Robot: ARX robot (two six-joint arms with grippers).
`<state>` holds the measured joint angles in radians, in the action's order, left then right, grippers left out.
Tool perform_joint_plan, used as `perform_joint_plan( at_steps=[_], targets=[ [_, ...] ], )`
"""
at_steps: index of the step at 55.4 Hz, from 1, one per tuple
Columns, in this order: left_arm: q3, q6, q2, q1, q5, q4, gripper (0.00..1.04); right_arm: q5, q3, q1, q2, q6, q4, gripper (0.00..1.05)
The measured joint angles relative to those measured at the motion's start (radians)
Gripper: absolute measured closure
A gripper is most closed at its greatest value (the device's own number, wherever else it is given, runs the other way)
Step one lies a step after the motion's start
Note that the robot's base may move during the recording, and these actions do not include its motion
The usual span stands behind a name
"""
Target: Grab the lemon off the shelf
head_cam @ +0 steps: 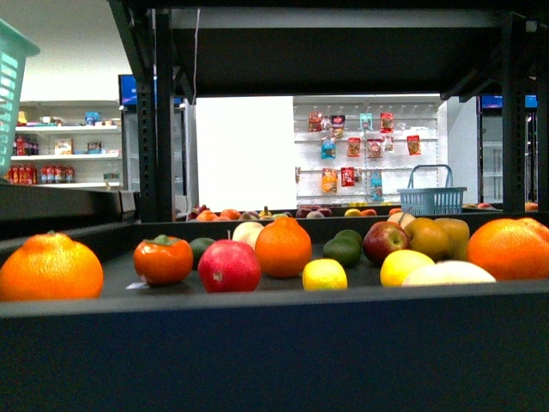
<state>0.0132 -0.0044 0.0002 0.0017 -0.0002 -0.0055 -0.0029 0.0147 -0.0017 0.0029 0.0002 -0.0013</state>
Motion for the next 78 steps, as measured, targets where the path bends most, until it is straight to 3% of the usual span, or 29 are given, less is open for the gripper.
perform_joint_plan(
  at_steps=[78],
  targets=[
    [0.000,0.001,0.000,0.000,0.000,0.000,0.08,0.000,0.000,0.000,0.000,0.000,0.000,0.07]
  ],
)
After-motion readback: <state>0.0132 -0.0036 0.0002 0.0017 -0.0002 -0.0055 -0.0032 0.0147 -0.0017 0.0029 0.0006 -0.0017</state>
